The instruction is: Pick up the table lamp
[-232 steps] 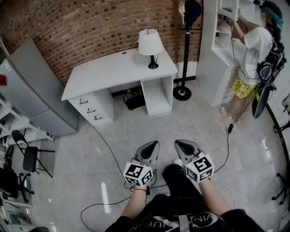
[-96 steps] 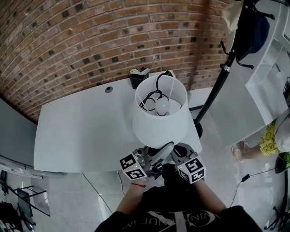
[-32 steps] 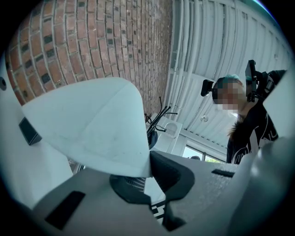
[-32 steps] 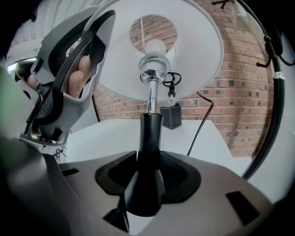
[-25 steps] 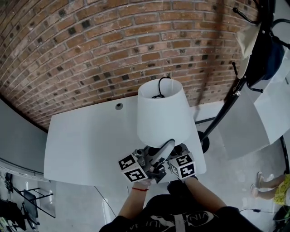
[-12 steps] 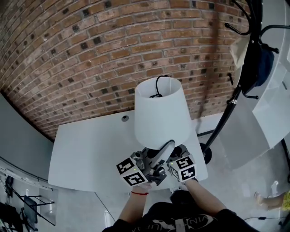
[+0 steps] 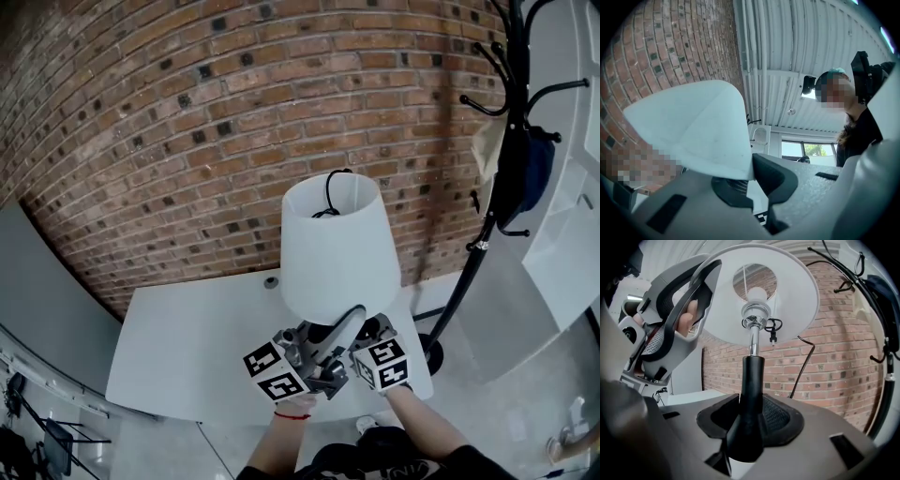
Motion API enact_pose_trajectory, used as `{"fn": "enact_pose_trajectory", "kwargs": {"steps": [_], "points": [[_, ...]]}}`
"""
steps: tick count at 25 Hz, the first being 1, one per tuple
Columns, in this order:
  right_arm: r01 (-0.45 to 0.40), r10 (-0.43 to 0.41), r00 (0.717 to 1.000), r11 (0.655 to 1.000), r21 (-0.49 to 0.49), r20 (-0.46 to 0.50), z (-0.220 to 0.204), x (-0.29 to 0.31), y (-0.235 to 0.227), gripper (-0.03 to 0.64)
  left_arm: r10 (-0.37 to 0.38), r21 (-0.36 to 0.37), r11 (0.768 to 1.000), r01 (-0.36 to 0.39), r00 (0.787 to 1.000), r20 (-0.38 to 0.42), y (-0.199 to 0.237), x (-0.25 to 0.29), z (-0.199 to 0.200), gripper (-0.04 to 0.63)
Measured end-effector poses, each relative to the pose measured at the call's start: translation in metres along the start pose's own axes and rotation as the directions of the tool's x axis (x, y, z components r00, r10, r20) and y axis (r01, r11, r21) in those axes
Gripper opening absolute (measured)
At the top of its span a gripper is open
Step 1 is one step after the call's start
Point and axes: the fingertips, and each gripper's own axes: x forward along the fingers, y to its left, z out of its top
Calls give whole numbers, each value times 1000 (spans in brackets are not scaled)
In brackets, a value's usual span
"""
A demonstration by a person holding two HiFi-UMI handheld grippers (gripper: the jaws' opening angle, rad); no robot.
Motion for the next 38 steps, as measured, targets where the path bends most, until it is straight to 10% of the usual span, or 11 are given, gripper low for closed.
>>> {"fn": "enact_pose_trajectory", "kwargs": {"steps": [38], "points": [[14,19,965,992,-123,260,194,-30,-3,156,-121,213,971,107,991,53,-72,70,139,9]]}}
